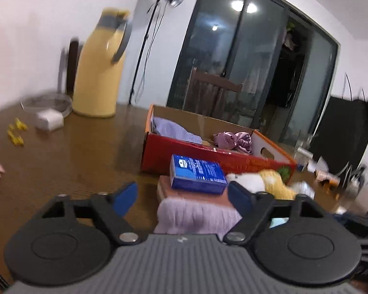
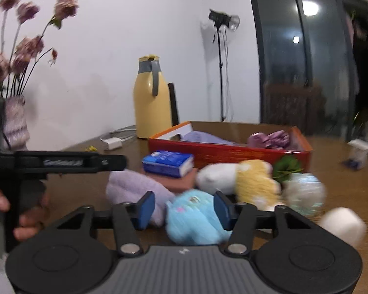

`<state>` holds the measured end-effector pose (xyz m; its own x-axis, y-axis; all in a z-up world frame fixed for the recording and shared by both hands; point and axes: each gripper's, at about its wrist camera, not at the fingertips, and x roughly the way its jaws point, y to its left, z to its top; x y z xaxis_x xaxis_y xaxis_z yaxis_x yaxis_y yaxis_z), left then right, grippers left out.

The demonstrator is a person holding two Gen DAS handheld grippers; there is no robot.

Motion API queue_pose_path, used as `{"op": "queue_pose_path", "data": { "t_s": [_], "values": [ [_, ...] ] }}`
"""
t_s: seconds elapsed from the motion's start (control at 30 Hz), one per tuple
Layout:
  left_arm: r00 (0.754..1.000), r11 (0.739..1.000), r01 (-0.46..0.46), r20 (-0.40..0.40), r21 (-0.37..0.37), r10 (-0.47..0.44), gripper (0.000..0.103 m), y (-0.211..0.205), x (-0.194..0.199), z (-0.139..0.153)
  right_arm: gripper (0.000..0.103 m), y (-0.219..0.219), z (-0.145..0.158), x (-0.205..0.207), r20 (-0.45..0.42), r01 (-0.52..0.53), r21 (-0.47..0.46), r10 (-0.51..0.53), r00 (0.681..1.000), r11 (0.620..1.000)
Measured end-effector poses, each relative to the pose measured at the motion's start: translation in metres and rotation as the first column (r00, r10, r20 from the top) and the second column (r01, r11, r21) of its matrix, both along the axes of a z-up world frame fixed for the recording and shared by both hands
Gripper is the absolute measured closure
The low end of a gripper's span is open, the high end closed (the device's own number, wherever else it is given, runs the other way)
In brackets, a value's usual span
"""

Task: Organize soft objects
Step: 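Reach both tools to the lavender fuzzy towel roll and grasp it, then lift the lavender towel roll with both grippers, lower into box, open both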

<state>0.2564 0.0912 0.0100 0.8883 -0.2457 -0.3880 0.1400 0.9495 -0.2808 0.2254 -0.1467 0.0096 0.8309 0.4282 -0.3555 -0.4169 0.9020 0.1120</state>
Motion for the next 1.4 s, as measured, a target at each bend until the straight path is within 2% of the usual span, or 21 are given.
{"op": "queue_pose_path", "data": {
  "t_s": [0.07,0.13,0.2,0.3,0.37,0.47,0.53,0.67,0.8,0.97,1.0,1.1,1.17,1.23,1.33,1.4],
  "values": [
    [0.999,1.0,-0.005,-0.039,-0.006,0.005,0.038,0.005,0.015,-0.004,0.06,0.011,0.0,0.019,0.0,-0.007,0.001,0.007,1.0,1.0],
    [0.998,1.0,-0.001,-0.066,-0.001,0.001,0.062,0.006,0.02,-0.009,0.062,0.021,-0.001,0.036,-0.008,-0.012,-0.002,0.012,1.0,1.0],
    [0.997,1.0,0.022,-0.079,-0.009,-0.023,0.068,0.008,0.015,-0.017,0.063,0.029,-0.004,0.051,-0.034,-0.032,-0.002,0.032,0.999,0.999],
    [0.998,0.999,0.048,-0.049,-0.005,-0.048,0.071,0.009,-0.013,-0.02,0.063,0.035,-0.008,0.054,-0.087,-0.072,-0.028,0.07,0.994,0.997],
    [0.998,0.999,0.053,-0.047,0.0,-0.053,0.071,0.011,-0.033,-0.019,0.063,0.035,-0.012,0.04,-0.107,-0.123,-0.057,0.116,0.987,0.991],
    [0.995,0.996,0.073,-0.063,-0.046,-0.076,0.07,0.014,-0.064,-0.026,0.062,0.03,-0.019,0.008,-0.125,-0.178,-0.053,0.171,0.977,0.983],
    [0.995,0.997,0.07,-0.074,-0.042,-0.073,0.066,0.013,-0.076,-0.031,0.062,0.027,-0.026,-0.005,-0.159,-0.176,-0.057,0.165,0.973,0.983],
    [0.993,0.995,0.08,-0.08,-0.061,-0.085,0.057,0.016,-0.084,-0.029,0.061,0.023,-0.02,-0.019,-0.145,-0.173,-0.034,0.167,0.975,0.984],
    [0.996,0.996,0.059,-0.06,-0.068,-0.063,0.057,0.021,-0.082,-0.022,0.061,0.019,-0.009,-0.02,-0.108,-0.168,0.037,0.171,0.979,0.985],
    [0.991,0.996,0.011,-0.132,-0.089,-0.023,0.052,0.019,-0.065,-0.028,0.061,0.028,-0.026,0.008,-0.226,-0.099,0.059,0.11,0.968,0.993],
    [0.99,0.997,0.01,-0.137,-0.076,-0.02,0.052,0.018,-0.064,-0.029,0.06,0.03,-0.029,0.008,-0.232,-0.091,0.053,0.101,0.967,0.994],
    [0.991,0.998,0.042,-0.129,-0.047,-0.048,0.065,0.012,-0.068,-0.03,0.063,0.033,-0.034,0.004,-0.239,-0.091,0.057,0.102,0.966,0.994],
    [0.988,0.998,0.049,-0.146,-0.031,-0.053,0.066,0.009,-0.071,-0.033,0.068,0.031,-0.038,0.003,-0.256,-0.095,0.093,0.116,0.96,0.991],
    [0.987,0.998,0.05,-0.151,-0.041,-0.056,0.072,0.008,-0.076,-0.036,0.077,0.029,-0.039,0.002,-0.267,-0.102,0.116,0.13,0.955,0.988],
    [0.986,0.998,0.04,-0.157,-0.047,-0.047,0.078,0.006,-0.083,-0.034,0.085,0.034,-0.036,-0.007,-0.242,-0.107,0.082,0.124,0.962,0.991],
    [0.987,0.998,0.046,-0.152,-0.04,-0.052,0.079,0.002,-0.091,-0.029,0.087,0.036,-0.029,-0.018,-0.221,-0.113,0.064,0.125,0.967,0.992]
  ]
}}
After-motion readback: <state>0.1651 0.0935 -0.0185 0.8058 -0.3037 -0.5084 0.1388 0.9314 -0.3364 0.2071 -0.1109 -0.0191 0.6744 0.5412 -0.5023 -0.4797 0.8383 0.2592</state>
